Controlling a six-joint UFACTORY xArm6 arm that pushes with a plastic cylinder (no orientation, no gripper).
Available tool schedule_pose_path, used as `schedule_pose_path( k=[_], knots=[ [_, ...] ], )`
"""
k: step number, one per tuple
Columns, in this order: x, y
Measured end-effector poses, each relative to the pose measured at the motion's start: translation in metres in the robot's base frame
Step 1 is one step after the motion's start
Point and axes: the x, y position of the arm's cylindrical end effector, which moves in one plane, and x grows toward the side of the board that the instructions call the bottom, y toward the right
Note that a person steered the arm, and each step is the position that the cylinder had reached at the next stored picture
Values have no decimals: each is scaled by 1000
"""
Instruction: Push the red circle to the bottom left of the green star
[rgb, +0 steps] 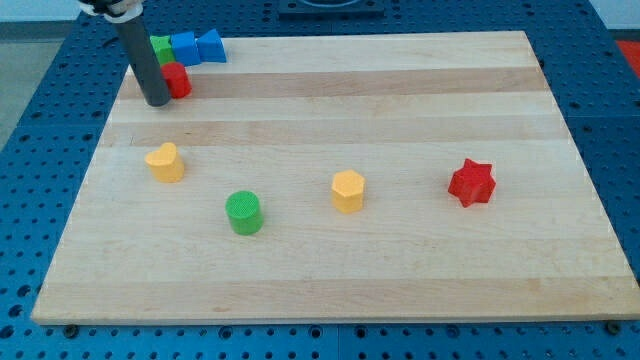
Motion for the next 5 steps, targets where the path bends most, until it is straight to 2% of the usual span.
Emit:
schedule_pose_path(
  k=[2, 3, 5],
  knots=[
    [0, 87],
    [-8, 75],
    [-48, 12]
  ],
)
